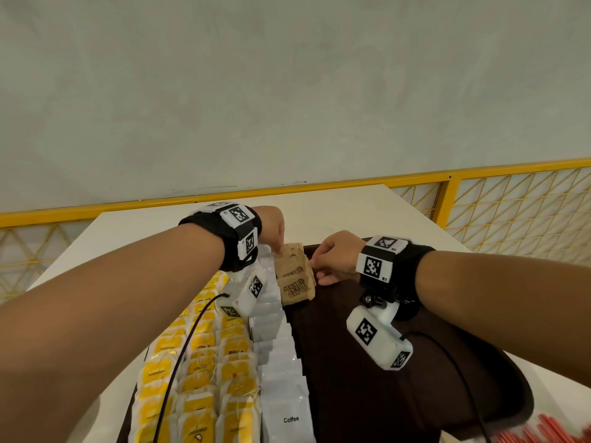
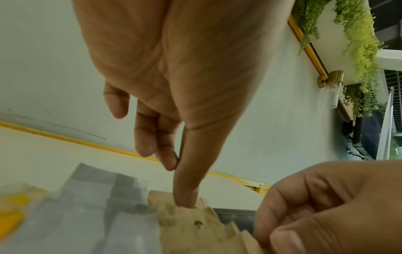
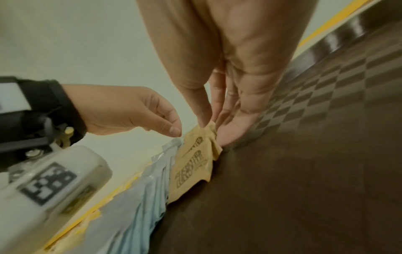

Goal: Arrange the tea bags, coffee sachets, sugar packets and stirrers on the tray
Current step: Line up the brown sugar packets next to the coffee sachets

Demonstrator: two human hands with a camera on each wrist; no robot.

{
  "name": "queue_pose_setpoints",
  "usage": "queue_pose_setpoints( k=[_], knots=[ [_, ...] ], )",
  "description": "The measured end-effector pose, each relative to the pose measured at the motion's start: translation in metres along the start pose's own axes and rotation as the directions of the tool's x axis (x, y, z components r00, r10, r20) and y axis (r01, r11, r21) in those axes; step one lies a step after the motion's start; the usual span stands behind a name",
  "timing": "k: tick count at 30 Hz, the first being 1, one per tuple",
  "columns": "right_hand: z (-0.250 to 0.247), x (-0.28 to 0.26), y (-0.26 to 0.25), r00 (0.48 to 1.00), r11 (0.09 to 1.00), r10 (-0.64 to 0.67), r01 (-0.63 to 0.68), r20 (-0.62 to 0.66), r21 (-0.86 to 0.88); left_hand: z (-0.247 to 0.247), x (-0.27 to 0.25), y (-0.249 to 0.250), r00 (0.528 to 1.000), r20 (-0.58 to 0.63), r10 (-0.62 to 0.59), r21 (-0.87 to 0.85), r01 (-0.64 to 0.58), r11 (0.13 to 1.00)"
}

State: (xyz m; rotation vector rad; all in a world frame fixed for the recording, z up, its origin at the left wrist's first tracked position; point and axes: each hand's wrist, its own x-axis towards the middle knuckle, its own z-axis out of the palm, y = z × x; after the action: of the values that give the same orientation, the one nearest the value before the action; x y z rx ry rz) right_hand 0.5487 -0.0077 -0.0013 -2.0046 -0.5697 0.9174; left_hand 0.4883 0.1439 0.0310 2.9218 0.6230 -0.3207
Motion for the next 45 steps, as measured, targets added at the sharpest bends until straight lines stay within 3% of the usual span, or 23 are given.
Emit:
queue_pose_setpoints(
  k=[10,15,20,24,36,45],
  knots=[
    [0.005,0.000,0.002,0.999,1.000,-0.006,0.007,0.034,-0.005,0.000,-0.006,-0.010,1.000,-0.005,-0.031,-0.037,0.031,0.999],
    [0.005,0.005,-0.003,0.999,0.997,-0.003,0.000,-0.042,-0.074,-0.001,-0.007,-0.011,0.999,-0.011,-0.035,-0.044,0.035,0.998],
    [0.008,0.008,-0.002,1.000,0.997,0.003,-0.004,-0.023,-0.073,-0.001,-0.007,-0.012,0.999,-0.013,-0.038,-0.048,0.038,0.998],
    [0.007,0.017,-0.006,0.993,0.998,-0.033,0.027,-0.117,-0.052,0.000,-0.006,-0.013,0.999,-0.025,-0.038,-0.056,0.036,0.998],
    [0.012,0.013,-0.013,0.988,0.998,-0.030,0.022,-0.149,-0.053,0.000,-0.003,-0.014,0.997,-0.063,-0.037,-0.085,0.032,0.996],
    [0.011,0.001,-0.010,0.999,0.975,-0.037,0.030,-0.027,-0.219,0.008,-0.004,-0.007,0.999,0.050,-0.011,-0.060,0.014,0.998]
  ],
)
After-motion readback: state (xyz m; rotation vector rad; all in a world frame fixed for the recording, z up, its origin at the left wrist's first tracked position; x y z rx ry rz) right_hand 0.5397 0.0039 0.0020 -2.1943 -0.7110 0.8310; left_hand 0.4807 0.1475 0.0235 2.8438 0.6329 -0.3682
